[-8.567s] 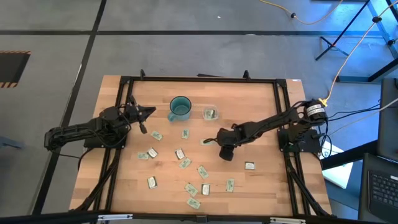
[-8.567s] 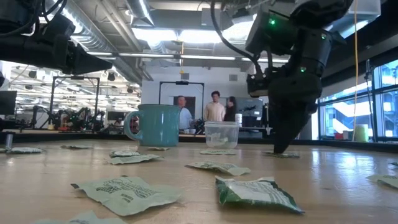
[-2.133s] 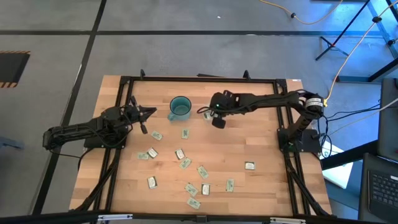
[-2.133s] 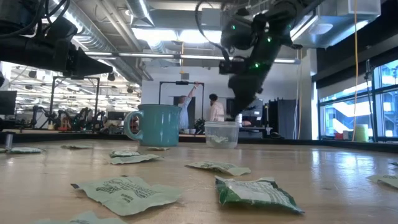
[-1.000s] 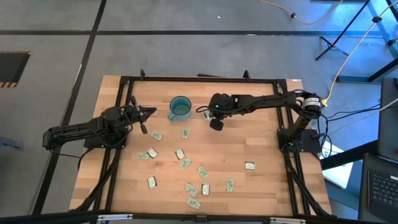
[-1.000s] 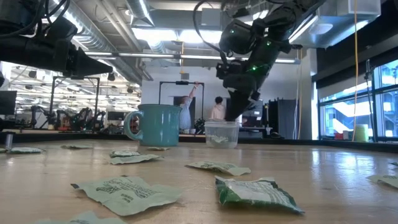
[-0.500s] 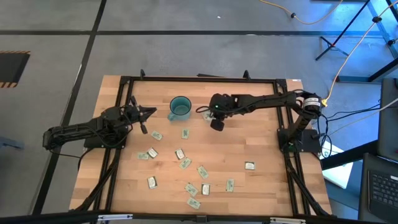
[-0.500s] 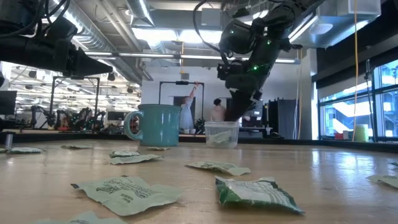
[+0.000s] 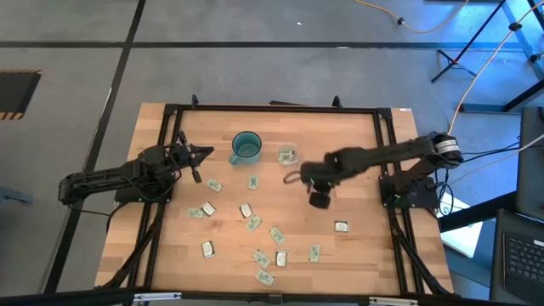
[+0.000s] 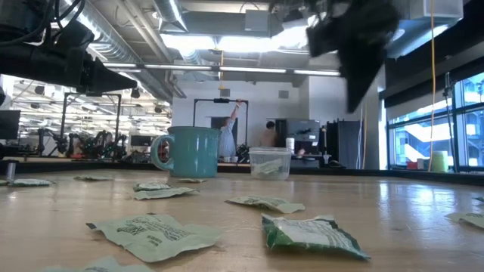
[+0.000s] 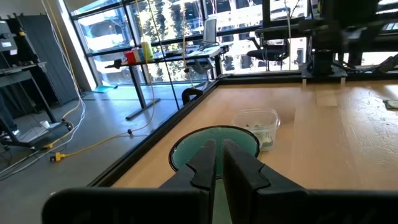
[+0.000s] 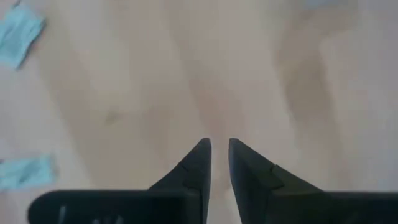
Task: Pick and place items into bin
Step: Put the green stevia packet into the transparent bin
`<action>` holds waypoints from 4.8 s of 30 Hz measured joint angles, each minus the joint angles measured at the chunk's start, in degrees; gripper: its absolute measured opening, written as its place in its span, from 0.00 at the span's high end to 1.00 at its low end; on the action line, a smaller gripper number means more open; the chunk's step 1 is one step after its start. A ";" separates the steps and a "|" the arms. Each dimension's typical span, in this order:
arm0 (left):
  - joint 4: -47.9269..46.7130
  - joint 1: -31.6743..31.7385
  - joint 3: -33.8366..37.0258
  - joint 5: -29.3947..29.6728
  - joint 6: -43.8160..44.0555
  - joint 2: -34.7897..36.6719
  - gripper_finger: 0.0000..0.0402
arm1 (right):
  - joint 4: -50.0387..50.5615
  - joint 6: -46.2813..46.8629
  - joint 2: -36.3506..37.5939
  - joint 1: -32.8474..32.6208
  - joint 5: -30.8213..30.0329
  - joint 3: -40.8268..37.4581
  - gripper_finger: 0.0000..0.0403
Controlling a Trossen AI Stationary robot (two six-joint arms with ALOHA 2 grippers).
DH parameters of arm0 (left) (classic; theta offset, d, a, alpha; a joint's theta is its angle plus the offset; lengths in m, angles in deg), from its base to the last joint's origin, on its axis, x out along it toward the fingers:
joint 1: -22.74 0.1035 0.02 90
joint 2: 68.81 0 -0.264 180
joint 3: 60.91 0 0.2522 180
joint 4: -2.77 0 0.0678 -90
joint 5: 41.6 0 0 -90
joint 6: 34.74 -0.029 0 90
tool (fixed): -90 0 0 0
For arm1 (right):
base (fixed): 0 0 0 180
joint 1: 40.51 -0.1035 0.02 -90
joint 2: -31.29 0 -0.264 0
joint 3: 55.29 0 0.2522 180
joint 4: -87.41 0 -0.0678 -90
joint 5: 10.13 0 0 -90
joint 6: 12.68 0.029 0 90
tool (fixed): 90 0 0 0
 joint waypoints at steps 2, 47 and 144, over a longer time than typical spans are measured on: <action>0.00 0.00 0.00 0.00 0.00 -0.01 0.95 | 2.41 3.96 0.18 -3.89 0.02 0.00 0.85; 0.00 0.00 0.00 -0.14 0.00 0.01 0.95 | -15.84 43.90 -2.33 -21.54 6.46 -18.14 0.65; 0.00 -0.02 0.00 0.04 -0.02 0.01 0.95 | -38.82 -23.36 -16.99 16.74 -11.52 -0.64 0.87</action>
